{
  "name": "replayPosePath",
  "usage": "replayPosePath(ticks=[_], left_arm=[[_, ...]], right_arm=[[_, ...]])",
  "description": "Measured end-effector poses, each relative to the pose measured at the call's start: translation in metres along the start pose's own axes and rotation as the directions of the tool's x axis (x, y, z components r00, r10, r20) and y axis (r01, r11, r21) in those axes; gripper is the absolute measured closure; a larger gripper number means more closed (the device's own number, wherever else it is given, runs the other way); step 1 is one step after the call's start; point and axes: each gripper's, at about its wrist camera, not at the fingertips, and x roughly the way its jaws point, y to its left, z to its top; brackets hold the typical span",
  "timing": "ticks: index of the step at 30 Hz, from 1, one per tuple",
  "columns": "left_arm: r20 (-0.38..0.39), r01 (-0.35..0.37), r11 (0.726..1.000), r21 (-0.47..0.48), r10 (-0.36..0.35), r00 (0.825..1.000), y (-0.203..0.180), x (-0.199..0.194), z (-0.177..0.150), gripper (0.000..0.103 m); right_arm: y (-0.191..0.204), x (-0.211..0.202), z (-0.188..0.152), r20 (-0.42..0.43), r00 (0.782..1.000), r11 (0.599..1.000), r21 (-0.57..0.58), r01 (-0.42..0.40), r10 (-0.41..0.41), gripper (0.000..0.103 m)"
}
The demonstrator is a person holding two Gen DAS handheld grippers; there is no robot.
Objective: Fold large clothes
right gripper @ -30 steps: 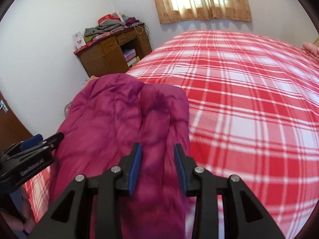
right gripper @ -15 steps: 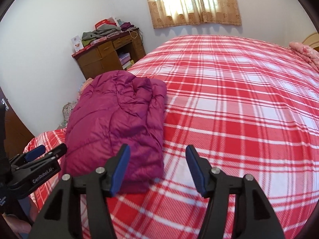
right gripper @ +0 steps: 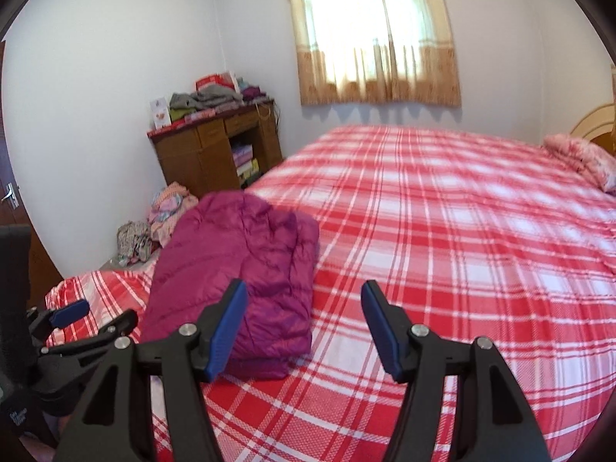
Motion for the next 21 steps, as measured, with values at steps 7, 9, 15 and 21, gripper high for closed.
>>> replayPosePath(ticks=[7,9,15,21], left_arm=[[0.088,0.014,1.0,-0.028,-0.011,0.996,0.008,-0.041,0.019,0.035],[0.126,0.004,1.0,-0.026,-0.001,0.992,0.009,-0.053,0.024,0.035],[0.221,-0.006,0.998,-0.059,0.019,0.975,0.021,-0.086,0.034,0.025],[0.264,0.001,0.996,-0.092,0.023,0.964,0.032,-0.103,0.039,0.024]], right_arm=[[0.004,-0.031,0.019,0.114,0.993,1.0,0.0,-0.017,0.017,0.031],[0.005,-0.04,0.026,0.147,0.989,1.0,0.001,-0.023,0.022,0.027],[0.008,-0.062,0.046,0.233,0.972,0.999,0.0,-0.043,0.042,0.022],[0.011,-0.087,0.054,0.327,0.944,0.999,-0.007,-0.04,0.04,0.006]])
